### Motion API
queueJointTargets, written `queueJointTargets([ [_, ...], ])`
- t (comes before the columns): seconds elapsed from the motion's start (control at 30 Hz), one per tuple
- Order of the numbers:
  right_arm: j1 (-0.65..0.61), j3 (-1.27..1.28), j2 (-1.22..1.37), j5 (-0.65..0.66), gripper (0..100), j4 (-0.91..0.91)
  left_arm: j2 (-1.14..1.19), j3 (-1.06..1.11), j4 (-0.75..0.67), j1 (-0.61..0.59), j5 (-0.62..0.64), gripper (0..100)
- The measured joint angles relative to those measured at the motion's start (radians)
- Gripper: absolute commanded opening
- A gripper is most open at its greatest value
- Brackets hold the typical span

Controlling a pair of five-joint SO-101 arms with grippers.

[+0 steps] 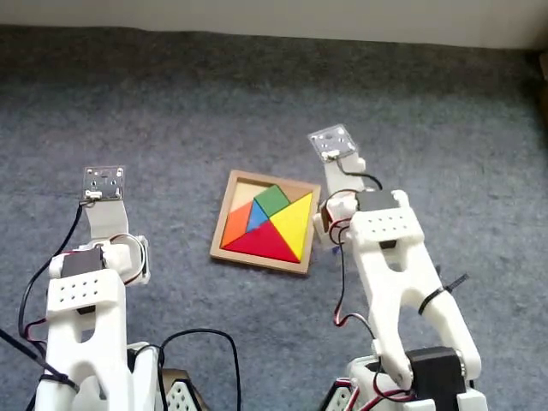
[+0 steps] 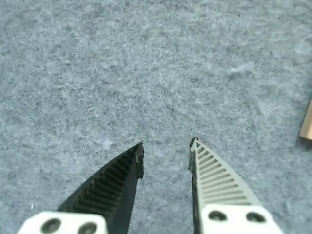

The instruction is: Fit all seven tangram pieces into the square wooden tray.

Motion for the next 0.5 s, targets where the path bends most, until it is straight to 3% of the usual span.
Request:
queueJointTargets([
  [0.17,-0.006,-0.037,0.0,0.1,12.5,0.0,0.0,0.0,0.0,0.0,0.0,17],
  [0.5,-0.157,-0.269,0.236,0.232,12.7,0.0,0.0,0.0,0.0,0.0,0.0,17],
])
